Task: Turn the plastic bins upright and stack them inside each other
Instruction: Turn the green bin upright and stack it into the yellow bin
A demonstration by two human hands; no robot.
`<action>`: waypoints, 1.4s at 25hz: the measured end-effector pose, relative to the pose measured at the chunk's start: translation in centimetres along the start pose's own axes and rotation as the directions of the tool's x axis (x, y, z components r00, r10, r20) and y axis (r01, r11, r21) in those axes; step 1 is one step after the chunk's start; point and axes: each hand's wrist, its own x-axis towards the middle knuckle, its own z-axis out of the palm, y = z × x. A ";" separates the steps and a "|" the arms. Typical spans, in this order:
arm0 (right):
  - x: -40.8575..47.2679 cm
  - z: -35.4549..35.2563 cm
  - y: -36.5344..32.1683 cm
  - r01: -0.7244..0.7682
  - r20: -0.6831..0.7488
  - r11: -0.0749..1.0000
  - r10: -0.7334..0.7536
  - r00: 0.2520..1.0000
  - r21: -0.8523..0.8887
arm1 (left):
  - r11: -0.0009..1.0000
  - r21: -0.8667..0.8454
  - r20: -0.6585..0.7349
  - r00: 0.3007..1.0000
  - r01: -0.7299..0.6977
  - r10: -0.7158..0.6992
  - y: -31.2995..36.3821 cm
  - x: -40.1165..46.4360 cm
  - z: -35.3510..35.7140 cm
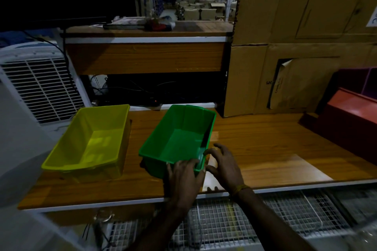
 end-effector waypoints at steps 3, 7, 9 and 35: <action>0.7 -0.3 0.2 0.033 -0.018 0.998 -0.034 0.999 -0.050 | 0.999 -0.038 0.036 0.999 0.012 -0.011 -0.5 -0.1 -0.2; 1.5 -0.5 0.3 0.000 -0.015 0.992 -0.002 1.000 -0.124 | 0.992 -0.125 0.025 0.999 -0.028 0.031 -2.2 -0.2 -1.0; 1.7 -0.6 0.1 -0.010 -0.024 0.983 0.005 1.000 -0.181 | 0.996 -0.091 -0.015 1.000 0.006 -0.007 -2.7 -0.2 -1.7; -1.0 -2.7 -1.3 -0.103 -0.283 0.933 0.209 0.936 0.345 | 0.988 -0.110 0.033 0.993 -0.106 0.110 0.4 0.8 2.1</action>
